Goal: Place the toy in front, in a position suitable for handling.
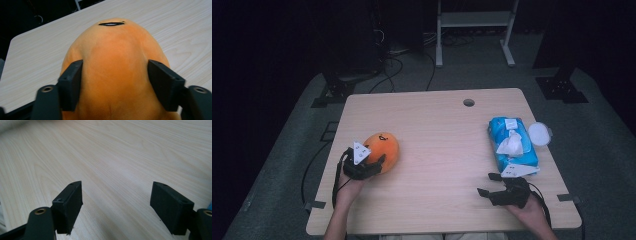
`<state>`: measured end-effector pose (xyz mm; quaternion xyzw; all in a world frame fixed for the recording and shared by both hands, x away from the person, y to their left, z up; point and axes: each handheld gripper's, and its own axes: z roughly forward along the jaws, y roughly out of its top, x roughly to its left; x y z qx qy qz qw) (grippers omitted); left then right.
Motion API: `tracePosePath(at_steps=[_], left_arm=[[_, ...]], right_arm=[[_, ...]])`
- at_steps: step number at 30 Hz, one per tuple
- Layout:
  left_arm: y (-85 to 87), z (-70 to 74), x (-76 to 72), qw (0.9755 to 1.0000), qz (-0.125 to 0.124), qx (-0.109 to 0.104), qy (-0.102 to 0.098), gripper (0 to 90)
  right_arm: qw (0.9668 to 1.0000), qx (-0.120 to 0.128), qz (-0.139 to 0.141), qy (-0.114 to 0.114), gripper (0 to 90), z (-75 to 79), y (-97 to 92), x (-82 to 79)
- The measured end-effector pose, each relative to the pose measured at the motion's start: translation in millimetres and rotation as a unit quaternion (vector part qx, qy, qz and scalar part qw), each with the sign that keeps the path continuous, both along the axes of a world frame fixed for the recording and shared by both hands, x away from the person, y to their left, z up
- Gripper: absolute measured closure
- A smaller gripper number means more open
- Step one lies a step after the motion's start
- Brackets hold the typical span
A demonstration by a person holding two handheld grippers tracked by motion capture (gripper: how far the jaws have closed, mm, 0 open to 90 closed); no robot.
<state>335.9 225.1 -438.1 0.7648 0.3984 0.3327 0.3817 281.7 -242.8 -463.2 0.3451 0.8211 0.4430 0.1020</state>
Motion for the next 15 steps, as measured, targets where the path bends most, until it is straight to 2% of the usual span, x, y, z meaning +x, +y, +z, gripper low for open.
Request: tracePosePath(at_steps=[2, 5, 9, 13, 15], left_arm=[[2.0, -0.9, 0.8, 1.0, -0.003, -0.003, -0.001, 35.8], [5.0, -0.8, 0.5, 0.9999, -0.011, -0.005, -0.003, 43.1], [8.2, 0.2, 0.0, 0.9998, -0.009, -0.019, -0.006, 48.1], [11.9, 2.2, -0.9, 0.999, -0.01, -0.043, -0.008, 49.4], [15.5, 3.0, -1.0, 0.9978, -0.01, -0.066, -0.004, 50.1]], right_arm=[[1.0, -0.001, 0.0, 0.001, 24.8, -0.1, 0.2, -0.1], [1.0, -0.003, 0.003, 0.001, 24.7, 0.0, 1.0, -0.7], [1.0, -0.001, 0.003, 0.0, 24.7, 0.9, 0.6, -1.3], [1.0, 0.002, 0.007, -0.003, 24.7, 2.4, 1.0, -2.2], [1.0, 0.004, 0.007, -0.004, 24.7, 3.0, 1.3, -2.6]])
